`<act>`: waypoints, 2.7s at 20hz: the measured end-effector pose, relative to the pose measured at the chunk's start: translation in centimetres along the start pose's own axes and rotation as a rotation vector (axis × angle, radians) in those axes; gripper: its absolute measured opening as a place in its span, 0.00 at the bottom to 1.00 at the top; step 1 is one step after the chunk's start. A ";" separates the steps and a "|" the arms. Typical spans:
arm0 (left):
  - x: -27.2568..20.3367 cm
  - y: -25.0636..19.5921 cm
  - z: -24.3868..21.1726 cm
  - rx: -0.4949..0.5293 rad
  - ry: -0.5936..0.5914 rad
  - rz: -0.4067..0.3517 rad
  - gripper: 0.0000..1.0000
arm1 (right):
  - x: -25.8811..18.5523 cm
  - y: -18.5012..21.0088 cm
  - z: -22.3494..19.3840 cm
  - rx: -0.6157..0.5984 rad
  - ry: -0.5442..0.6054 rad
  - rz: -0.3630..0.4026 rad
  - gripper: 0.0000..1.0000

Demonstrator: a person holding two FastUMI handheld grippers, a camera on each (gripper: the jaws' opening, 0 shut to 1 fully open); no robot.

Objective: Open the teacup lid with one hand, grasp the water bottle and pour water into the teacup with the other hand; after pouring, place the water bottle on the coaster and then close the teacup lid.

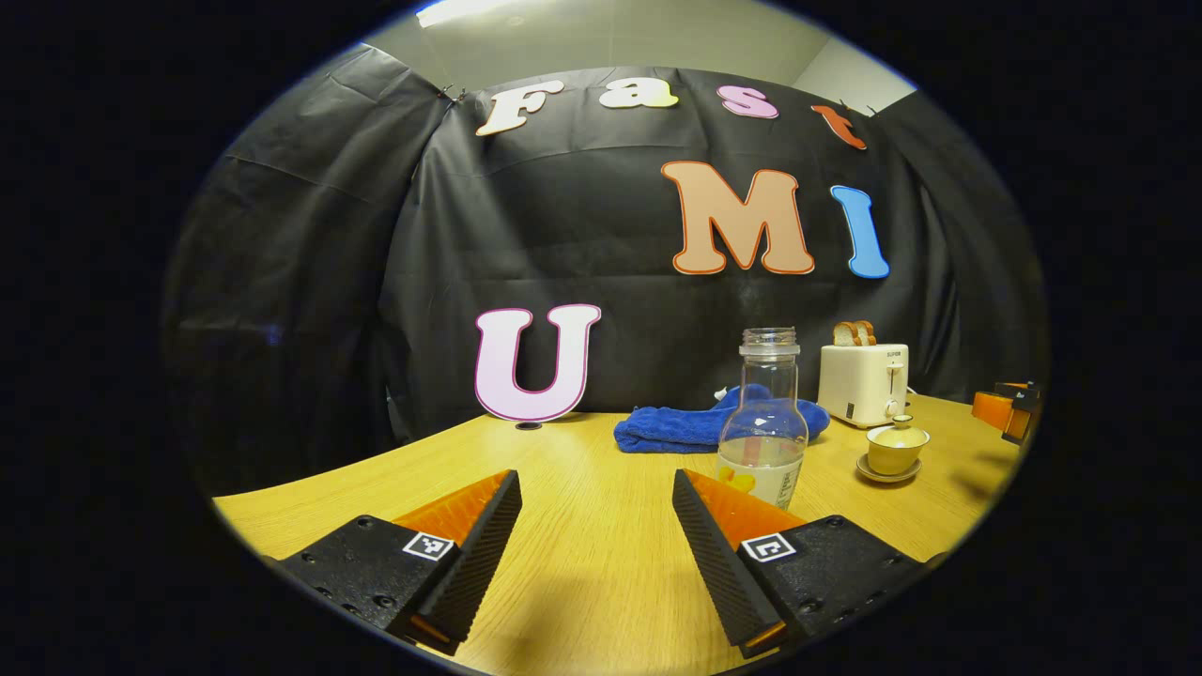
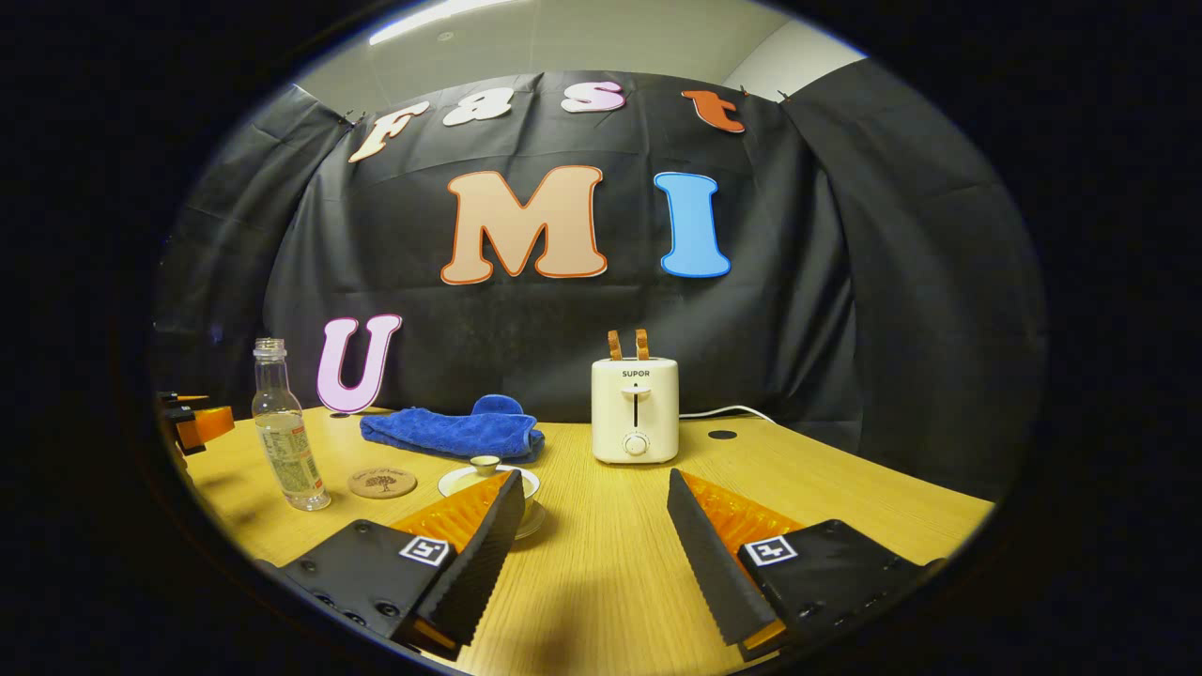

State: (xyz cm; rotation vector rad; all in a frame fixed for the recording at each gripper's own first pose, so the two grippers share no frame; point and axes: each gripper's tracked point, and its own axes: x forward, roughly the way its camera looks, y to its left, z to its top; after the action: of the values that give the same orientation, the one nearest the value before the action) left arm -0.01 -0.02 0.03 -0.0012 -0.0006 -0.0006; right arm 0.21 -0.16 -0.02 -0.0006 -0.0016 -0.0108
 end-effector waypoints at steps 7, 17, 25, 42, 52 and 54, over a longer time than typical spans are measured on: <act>0.1 0.1 -0.2 0.000 0.000 0.000 0.95 | 0.0 0.0 0.0 0.001 0.000 0.002 0.94; 0.2 0.0 0.0 -0.001 -0.001 0.000 0.95 | 0.1 0.8 0.0 0.002 0.000 0.037 0.94; 0.3 -0.3 0.0 -0.002 -0.001 -0.005 0.95 | 2.5 4.8 -0.4 0.007 0.013 0.163 0.94; 0.1 -0.1 -0.1 -0.002 0.000 -0.009 0.95 | 7.8 10.4 -1.9 0.001 0.090 0.250 0.99; 0.1 -0.1 -0.1 -0.003 -0.001 -0.008 0.95 | 10.1 10.4 -3.3 -0.010 0.180 0.220 0.55; 0.1 -0.3 -0.1 -0.003 -0.001 -0.008 0.95 | 9.6 10.8 -3.1 -0.013 0.182 0.241 0.47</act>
State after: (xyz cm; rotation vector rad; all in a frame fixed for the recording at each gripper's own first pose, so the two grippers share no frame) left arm 0.06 -0.29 -0.07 -0.0041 -0.0014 -0.0085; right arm 9.91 10.52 -3.08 -0.0128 0.1800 0.2298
